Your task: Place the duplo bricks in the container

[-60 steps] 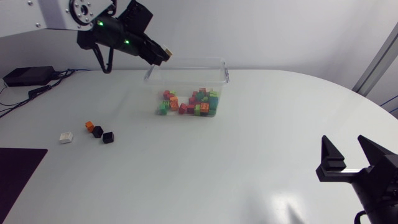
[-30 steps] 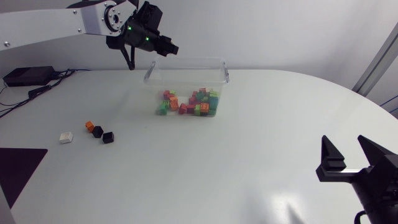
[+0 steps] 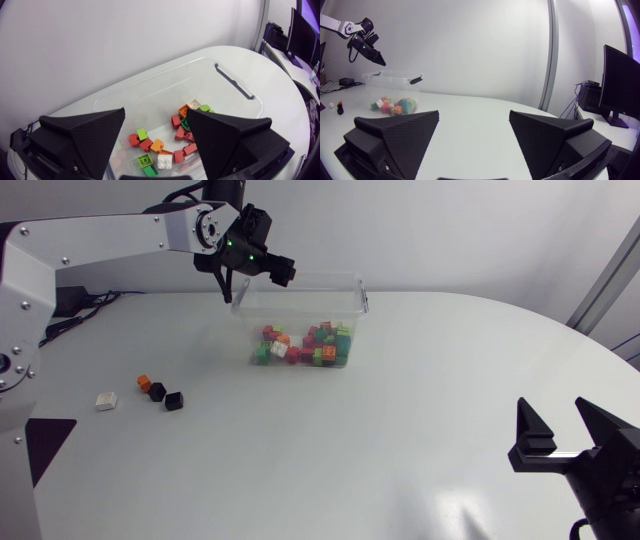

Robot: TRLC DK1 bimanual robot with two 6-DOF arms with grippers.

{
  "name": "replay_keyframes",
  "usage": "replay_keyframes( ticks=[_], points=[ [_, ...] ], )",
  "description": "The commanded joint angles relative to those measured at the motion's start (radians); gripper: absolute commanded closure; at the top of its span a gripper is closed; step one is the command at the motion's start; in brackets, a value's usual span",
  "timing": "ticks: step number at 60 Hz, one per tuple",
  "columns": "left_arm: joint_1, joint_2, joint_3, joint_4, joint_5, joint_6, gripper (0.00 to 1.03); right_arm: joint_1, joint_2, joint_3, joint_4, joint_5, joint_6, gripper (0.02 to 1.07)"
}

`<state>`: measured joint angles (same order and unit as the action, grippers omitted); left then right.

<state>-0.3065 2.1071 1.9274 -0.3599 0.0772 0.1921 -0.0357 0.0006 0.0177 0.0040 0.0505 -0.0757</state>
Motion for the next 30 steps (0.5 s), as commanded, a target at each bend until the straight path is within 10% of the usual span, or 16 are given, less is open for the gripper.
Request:
replay_keyframes(
  ticks=[1, 30],
  points=[
    [0.023, -0.076, -0.038, -0.011, -0.001, 0.023, 0.05, -0.003, -0.007, -0.022, 0.011, 0.006, -0.013, 0.06],
    [0.305, -0.443, -0.516, -0.145, 0.108, 0.601, 0.06, -0.003, -0.007, -0.022, 0.011, 0.005, -0.013, 0.06]
  ],
)
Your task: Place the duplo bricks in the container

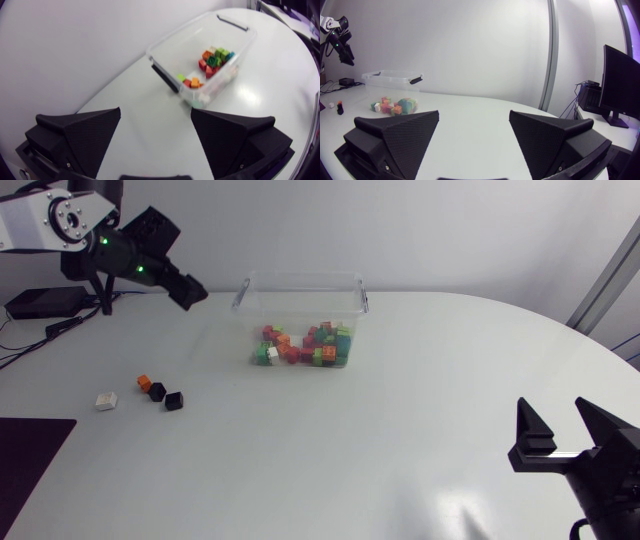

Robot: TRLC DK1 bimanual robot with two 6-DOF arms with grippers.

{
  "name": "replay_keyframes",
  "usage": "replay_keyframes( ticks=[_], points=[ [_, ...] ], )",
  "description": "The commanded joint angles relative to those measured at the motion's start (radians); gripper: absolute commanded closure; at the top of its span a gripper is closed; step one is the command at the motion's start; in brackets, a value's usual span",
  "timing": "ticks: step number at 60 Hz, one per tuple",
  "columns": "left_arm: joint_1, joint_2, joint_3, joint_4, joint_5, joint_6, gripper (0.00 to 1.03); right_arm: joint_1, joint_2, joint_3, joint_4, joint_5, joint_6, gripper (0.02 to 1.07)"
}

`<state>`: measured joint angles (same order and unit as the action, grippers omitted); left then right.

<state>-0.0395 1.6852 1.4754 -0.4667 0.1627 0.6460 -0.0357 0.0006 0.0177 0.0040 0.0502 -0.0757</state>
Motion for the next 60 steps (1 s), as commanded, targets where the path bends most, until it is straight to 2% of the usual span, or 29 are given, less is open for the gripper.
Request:
replay_keyframes(
  ticks=[1, 4, 9, 11, 16, 18, 26, 38, 48, 60],
  points=[
    [0.052, -0.028, -0.083, -0.043, 0.031, 0.185, 0.06, -0.003, -0.007, -0.022, 0.010, 0.007, -0.013, 0.06],
    [0.069, -0.039, -0.118, -0.044, 0.038, 0.248, 0.06, -0.003, -0.007, -0.022, 0.010, 0.005, -0.013, 0.06],
    [0.124, -0.058, -0.204, -0.047, 0.061, 0.435, 0.06, -0.003, -0.007, -0.022, 0.010, 0.007, -0.013, 0.06],
    [0.133, -0.058, -0.214, -0.047, 0.067, 0.463, 0.06, -0.003, -0.007, -0.022, 0.010, 0.007, -0.013, 0.06],
    [0.178, -0.048, -0.245, -0.079, 0.101, 0.577, 0.06, -0.003, -0.007, -0.022, 0.010, 0.007, -0.013, 0.06],
    [0.199, -0.030, -0.250, -0.127, 0.112, 0.652, 0.06, -0.003, -0.007, -0.022, 0.010, 0.007, -0.013, 0.06],
    [0.224, 0.014, -0.274, -0.170, 0.118, 0.773, 0.07, -0.003, -0.007, -0.022, 0.010, 0.007, -0.013, 0.06],
    [0.222, 0.091, -0.245, -0.254, 0.093, 0.857, 0.07, -0.003, -0.007, -0.022, 0.010, 0.005, -0.013, 0.06],
    [0.199, 0.157, -0.217, -0.256, 0.041, 0.863, 0.07, -0.003, -0.007, -0.022, 0.010, 0.005, -0.013, 0.06],
    [0.171, 0.223, -0.187, -0.256, 0.024, 0.850, 0.09, -0.003, -0.007, -0.022, 0.010, 0.007, -0.013, 0.06]
  ],
)
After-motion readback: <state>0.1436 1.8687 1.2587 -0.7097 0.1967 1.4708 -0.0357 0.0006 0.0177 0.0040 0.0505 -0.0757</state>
